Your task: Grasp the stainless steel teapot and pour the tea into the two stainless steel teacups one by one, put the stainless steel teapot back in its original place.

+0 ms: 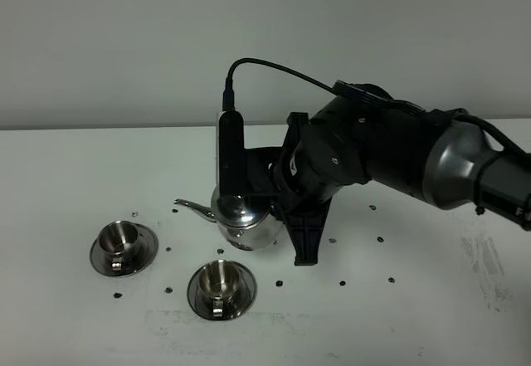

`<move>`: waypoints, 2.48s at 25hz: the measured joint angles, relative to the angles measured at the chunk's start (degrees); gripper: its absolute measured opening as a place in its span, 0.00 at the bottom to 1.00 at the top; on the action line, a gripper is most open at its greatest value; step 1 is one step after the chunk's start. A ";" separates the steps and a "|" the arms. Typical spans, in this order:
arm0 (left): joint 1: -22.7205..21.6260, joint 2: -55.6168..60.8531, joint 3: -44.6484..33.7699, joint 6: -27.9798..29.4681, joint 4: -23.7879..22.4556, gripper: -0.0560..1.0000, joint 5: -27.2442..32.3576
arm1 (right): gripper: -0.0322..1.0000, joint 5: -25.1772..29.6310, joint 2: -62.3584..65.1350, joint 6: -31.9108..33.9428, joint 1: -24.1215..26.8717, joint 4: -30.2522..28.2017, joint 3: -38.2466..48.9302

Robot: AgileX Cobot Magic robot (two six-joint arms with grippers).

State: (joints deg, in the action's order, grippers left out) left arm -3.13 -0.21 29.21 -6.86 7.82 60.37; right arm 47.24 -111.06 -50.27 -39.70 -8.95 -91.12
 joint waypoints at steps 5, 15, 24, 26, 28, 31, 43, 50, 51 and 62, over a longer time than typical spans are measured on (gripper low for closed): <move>0.00 0.00 0.00 0.00 0.00 0.60 0.00 | 0.23 1.13 -4.25 -2.29 -0.41 0.40 -6.25; 0.00 0.00 0.00 0.00 0.00 0.60 0.00 | 0.23 4.03 -12.07 -6.79 -0.47 1.33 -16.83; 0.00 0.00 0.00 -0.05 0.00 0.60 0.00 | 0.23 4.44 -16.72 -9.51 -1.07 1.37 -23.31; 0.00 0.00 0.00 -0.05 0.00 0.60 0.00 | 0.23 4.56 -17.49 -9.86 -1.27 1.32 -23.98; 0.00 0.00 0.00 -0.05 0.00 0.60 0.00 | 0.23 4.77 -18.21 -9.88 -1.52 1.04 -24.61; 0.00 0.00 0.00 -0.05 0.00 0.60 0.00 | 0.23 4.92 -19.33 -9.92 -1.89 0.09 -25.56; 0.00 0.00 0.00 -0.05 0.00 0.59 -0.04 | 0.23 4.68 -21.00 -10.11 -2.84 -2.85 -26.33; 0.00 0.00 0.00 -0.05 0.00 0.59 -0.04 | 0.23 3.24 -21.00 -10.00 -3.35 -4.68 -26.33; 0.00 0.00 0.00 -0.05 0.00 0.59 -0.04 | 0.23 2.75 -21.00 -10.00 -3.47 -4.93 -26.33; 0.00 0.00 0.00 -0.05 0.00 0.59 -0.04 | 0.22 -0.62 -21.00 -10.06 -4.08 -7.76 -26.33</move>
State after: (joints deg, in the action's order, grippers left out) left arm -3.13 -0.21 29.21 -6.91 7.82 60.33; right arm 46.61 -132.07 -60.33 -43.78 -16.71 -117.44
